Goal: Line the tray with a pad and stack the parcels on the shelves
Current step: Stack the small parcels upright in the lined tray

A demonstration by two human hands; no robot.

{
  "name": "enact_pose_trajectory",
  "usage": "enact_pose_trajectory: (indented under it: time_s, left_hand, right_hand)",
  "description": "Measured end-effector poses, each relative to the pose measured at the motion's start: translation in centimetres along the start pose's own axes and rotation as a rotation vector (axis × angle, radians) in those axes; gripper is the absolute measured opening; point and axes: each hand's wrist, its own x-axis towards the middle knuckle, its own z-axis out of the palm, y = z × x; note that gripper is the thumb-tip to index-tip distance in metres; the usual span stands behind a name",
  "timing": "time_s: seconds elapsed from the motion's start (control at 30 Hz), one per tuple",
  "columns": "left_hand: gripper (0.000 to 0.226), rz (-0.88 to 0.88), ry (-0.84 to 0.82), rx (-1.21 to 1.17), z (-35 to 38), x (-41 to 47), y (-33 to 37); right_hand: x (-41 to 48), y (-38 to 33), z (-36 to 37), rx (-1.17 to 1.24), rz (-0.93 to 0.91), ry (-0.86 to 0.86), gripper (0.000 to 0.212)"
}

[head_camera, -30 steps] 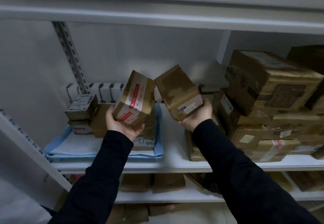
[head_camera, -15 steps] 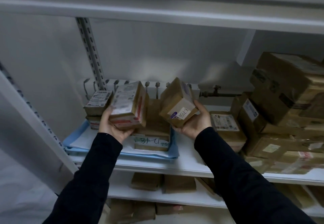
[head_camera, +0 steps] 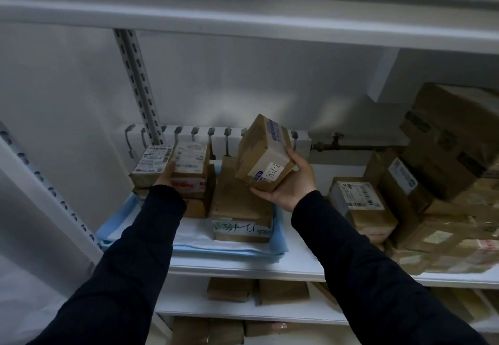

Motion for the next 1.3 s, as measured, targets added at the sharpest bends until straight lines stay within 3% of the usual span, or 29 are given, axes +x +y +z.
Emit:
enact_pose_trajectory:
  time_s: [0.23,0.37,0.47,0.57,0.63,0.67,0.7,0.77,0.83,0.87,0.97,1.07,1.13,1.23,1.3]
  left_hand:
    - [0.047,0.029,-0.019,-0.044,-0.5,1.9,0.8]
    - [0.044,0.012,0.007,0.018,-1.3,2.5,1.3]
    - [0.058,0.064,0.187,0.087,-2.1,3.5,2.2]
    - [0.041,0.290,0.421,0.111,-1.8,2.0,2.8]
    - [0.012,0.470,0.223,0.181,-0.6,-0.3,2.6]
    - [0.015,0.560,0.067,0.201,-0.1,-1.6,2.2]
    - [0.024,0.622,-0.089,0.210,0.1,-2.4,1.9]
    - [0.064,0.721,-0.312,0.274,0.0,-3.4,1.6]
    - [0.102,0.811,-0.368,0.376,0.1,-3.5,1.4]
    - [0.110,0.826,-0.336,0.387,-0.1,-3.3,1.6]
    - [0.088,0.720,-0.166,0.226,-0.7,-2.5,3.1]
    - [0.054,0.558,-0.014,0.019,-1.7,-1.7,4.9]
    - [0.042,0.461,0.059,-0.082,-2.8,-0.3,6.6]
    - [0.062,0.306,0.138,-0.150,-4.8,2.4,8.7]
    - [0.071,0.250,0.186,-0.099,-5.5,3.6,8.9]
  right_hand:
    - [1.1,-0.2,1.4,-0.071,-0.016,-0.011,0.041]
    - [1.9,1.0,3.2,-0.132,0.005,-0.027,0.067]
    - [2.4,2.0,5.0,-0.163,-0.002,-0.009,0.063]
    - [2.6,2.7,6.9,-0.218,-0.047,0.015,0.053]
    - [2.7,3.3,8.2,-0.305,-0.101,0.022,0.059]
    - [2.6,3.7,9.0,-0.370,-0.121,0.012,0.067]
    - [2.7,4.1,9.7,-0.433,-0.144,0.008,0.072]
    - [2.7,5.1,11.6,-0.603,-0.237,0.023,0.073]
    - [2.9,5.9,13.2,-0.815,-0.352,0.073,0.087]
    - [2.9,6.2,14.1,-0.895,-0.368,0.078,0.088]
    - [2.6,7.2,15.8,-0.839,-0.303,-0.028,0.054]
    - [2.0,7.6,16.1,-0.936,-0.289,-0.155,0.048]
    - [2.2,7.9,15.5,-1.002,-0.343,-0.191,0.042]
    - [4.0,8.1,13.4,-1.423,-0.398,-0.110,0.062]
    - [5.2,8.5,12.0,-1.730,-0.284,-0.109,0.074]
